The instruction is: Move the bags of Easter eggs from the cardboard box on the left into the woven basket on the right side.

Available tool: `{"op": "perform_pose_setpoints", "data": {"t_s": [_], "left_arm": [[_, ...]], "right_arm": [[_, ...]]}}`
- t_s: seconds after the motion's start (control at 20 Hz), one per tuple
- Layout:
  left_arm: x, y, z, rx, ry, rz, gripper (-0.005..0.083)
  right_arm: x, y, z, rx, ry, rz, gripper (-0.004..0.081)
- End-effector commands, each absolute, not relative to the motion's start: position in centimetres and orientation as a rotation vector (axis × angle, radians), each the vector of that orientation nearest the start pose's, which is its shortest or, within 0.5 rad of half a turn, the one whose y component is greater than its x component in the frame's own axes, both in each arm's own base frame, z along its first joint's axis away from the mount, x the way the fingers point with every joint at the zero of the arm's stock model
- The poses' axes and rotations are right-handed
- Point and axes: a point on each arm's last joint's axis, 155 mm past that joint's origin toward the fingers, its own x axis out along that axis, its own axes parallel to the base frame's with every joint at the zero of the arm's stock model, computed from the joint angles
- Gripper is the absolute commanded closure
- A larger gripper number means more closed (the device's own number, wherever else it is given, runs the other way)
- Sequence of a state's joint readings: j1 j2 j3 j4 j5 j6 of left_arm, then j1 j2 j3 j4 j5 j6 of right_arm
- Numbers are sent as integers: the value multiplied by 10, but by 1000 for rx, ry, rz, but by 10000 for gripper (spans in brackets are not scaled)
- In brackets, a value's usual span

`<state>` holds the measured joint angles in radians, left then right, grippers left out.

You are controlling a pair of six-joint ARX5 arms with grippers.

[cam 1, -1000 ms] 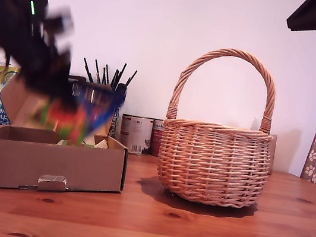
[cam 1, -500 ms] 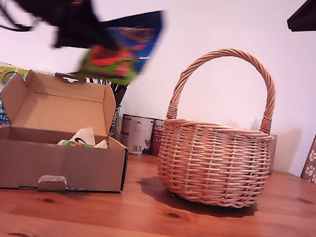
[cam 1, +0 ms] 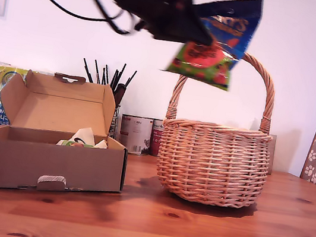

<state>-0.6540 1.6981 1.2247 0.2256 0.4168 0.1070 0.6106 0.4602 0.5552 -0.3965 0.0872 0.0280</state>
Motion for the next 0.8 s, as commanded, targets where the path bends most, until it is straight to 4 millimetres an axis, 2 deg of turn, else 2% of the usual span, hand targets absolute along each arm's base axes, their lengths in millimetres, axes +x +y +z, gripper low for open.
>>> {"op": "perform_pose_setpoints", "data": {"t_s": [0.0, 0.15, 0.3, 0.6, 0.65, 0.75], "left_arm": [[386, -391, 234, 132, 180, -1036, 795], [399, -403, 216, 136, 142, -996, 795], [410, -403, 199, 142, 153, -957, 795], [414, -402, 173, 138, 227, -936, 775], [415, -401, 171, 115, 248, -925, 710], [417, -400, 172, 110, 249, -901, 496]], "right_arm": [[222, 136, 224, -76, 298, 515, 781], [220, 135, 228, -70, 282, 515, 781], [220, 135, 229, -69, 278, 516, 781], [219, 134, 228, -72, 285, 516, 781], [219, 134, 228, -72, 285, 516, 781], [219, 135, 228, -72, 285, 517, 781]]}}
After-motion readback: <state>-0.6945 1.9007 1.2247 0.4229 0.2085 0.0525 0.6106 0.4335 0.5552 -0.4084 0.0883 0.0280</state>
